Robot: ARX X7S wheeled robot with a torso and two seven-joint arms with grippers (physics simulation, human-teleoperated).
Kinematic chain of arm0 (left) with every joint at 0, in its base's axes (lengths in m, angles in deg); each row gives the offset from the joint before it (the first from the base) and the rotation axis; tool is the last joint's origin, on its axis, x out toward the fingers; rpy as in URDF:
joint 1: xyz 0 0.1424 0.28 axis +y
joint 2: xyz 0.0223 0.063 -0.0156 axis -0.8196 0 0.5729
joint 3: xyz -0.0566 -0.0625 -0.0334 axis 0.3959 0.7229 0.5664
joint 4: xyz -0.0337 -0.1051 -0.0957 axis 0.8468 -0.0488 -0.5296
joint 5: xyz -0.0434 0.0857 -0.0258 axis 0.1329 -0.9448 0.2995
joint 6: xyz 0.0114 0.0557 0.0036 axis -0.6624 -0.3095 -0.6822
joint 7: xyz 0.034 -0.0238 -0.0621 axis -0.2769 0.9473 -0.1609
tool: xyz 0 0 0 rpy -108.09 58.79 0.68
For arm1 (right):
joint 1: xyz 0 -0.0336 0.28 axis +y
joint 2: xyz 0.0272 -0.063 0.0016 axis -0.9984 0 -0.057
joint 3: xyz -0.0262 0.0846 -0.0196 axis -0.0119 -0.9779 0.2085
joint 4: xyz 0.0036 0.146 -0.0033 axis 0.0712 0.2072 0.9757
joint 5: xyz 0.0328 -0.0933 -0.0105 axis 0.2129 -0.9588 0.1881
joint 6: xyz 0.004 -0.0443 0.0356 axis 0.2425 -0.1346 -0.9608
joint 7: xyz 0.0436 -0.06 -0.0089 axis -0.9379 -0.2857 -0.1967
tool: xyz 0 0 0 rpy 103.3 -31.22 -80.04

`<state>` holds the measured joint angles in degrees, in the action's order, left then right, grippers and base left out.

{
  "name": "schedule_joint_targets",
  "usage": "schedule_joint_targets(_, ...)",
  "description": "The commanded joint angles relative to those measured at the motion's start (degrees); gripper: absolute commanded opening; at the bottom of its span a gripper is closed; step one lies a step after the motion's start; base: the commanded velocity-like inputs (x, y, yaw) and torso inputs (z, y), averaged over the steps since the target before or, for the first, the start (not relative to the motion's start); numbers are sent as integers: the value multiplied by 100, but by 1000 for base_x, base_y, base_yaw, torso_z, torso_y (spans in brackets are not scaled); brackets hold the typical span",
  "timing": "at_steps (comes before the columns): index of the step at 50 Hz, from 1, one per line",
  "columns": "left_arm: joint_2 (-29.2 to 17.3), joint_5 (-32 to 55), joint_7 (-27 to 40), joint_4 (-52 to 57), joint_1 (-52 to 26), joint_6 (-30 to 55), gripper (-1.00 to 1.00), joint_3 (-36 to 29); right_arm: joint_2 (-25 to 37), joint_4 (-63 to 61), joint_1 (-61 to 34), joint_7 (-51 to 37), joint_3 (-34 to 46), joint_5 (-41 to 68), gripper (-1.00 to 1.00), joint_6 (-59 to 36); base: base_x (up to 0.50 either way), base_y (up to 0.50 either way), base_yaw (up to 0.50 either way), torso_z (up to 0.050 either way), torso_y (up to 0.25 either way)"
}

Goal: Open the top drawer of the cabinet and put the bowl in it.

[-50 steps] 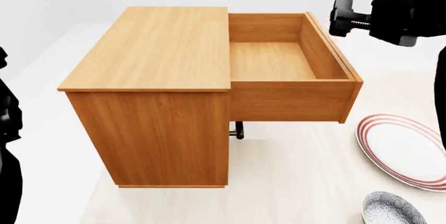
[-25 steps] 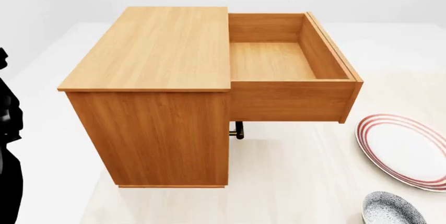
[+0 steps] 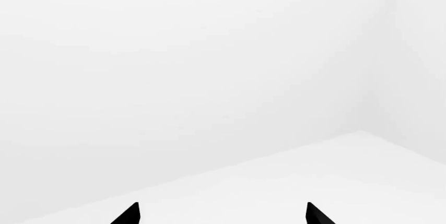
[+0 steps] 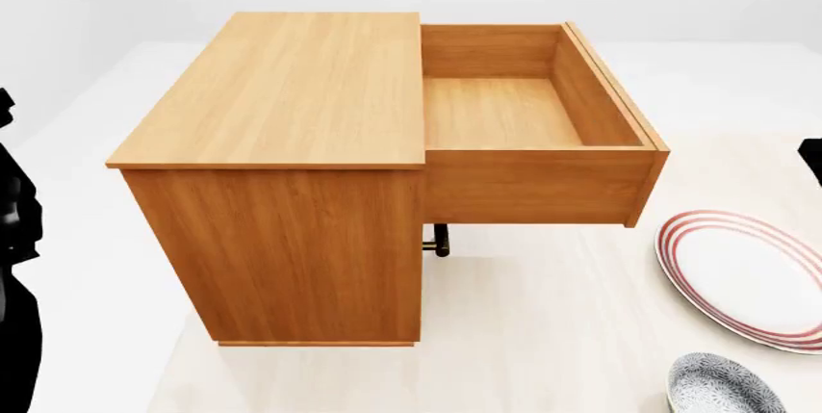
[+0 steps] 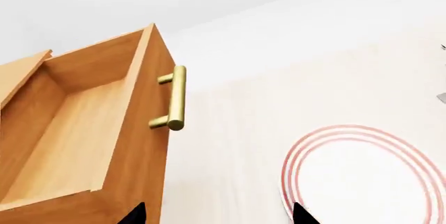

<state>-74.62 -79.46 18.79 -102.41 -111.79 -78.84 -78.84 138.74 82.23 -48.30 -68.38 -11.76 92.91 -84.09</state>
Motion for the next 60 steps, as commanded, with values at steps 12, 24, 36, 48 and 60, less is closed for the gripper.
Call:
schedule_joint_targets(12,4,14,26,0,5,-43,100,-5,336,-1203,5193,318,-2902,1094,100,-348,0,0,0,0,0)
schedule_joint_targets(24,1,16,-2,0,5,-47,100,9,283,-1450,5781,1659,-2782,-886,100,-222,0,0,0,0,0)
schedule_joint_targets(36,0,17,-13,0,1,-50,100,28,174,-1421,5782,2367,-2144,-1778,100,224,0,0,0,0,0)
schedule_joint_targets(48,5,15,-11,0,1,-60,100,43,250,-1318,5597,2652,-1478,-2273,100,567,0,0,0,0,0)
schedule_joint_targets(60,2,11,-49,0,0,-59,100,42,202,-891,5237,2748,-914,-2813,100,1044,0,0,0,0,0)
